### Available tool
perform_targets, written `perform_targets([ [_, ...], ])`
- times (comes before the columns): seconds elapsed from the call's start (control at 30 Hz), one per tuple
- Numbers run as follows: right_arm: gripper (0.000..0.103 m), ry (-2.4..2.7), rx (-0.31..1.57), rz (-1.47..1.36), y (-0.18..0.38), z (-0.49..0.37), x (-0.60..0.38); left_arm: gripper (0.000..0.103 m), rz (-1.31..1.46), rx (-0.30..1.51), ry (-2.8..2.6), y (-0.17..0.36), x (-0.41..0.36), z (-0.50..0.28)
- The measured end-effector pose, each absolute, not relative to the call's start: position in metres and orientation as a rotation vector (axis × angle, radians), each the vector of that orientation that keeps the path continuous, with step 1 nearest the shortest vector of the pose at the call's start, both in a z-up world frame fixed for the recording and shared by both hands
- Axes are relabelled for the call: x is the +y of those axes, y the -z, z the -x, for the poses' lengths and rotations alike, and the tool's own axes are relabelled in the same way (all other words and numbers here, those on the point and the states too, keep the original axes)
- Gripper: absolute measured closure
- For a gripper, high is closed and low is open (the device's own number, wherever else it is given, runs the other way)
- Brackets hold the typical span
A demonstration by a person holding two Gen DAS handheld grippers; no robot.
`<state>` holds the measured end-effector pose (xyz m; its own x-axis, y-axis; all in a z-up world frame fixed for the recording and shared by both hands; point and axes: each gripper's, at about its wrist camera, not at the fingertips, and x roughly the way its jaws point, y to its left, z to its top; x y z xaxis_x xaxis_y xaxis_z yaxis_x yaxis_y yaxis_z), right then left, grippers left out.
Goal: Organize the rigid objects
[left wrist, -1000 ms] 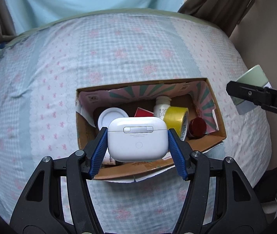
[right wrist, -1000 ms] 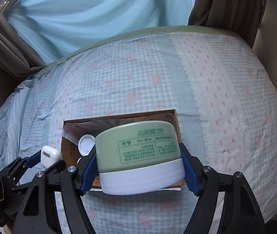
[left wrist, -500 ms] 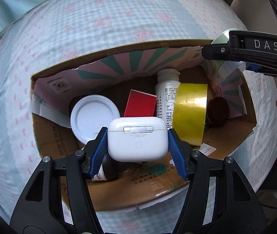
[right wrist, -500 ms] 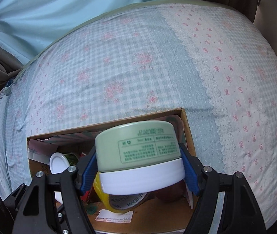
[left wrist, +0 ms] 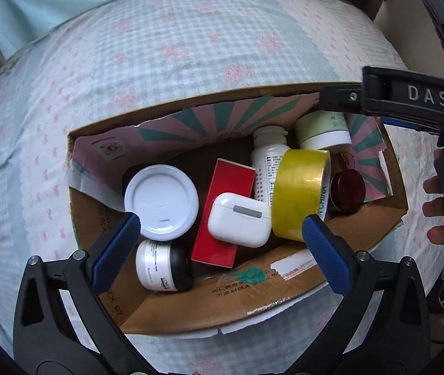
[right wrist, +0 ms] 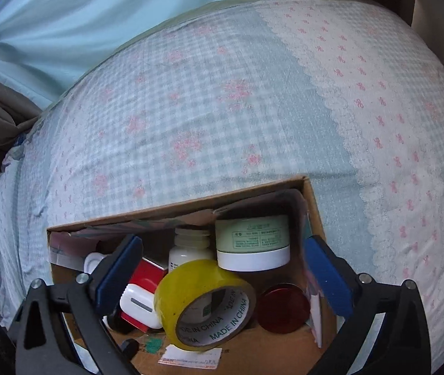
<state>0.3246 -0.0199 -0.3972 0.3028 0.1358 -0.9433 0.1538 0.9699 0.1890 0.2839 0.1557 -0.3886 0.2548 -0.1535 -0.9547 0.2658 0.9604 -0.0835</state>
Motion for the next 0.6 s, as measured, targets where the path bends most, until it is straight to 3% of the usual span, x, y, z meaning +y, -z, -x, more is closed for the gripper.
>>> perform_targets([
  [0.27,0.000,0.009,1.242,-0.295,0.378,-0.305,-0.029,0.000,-0.078,1.265,0.258,0.364,0.163,-0.269],
  [0.6,0.000,-0.001,1.163,-0.256,0.303,-0.260,-0.029,0.000,-0.031,1.224,0.261,0.303,0.174,-0.229],
])
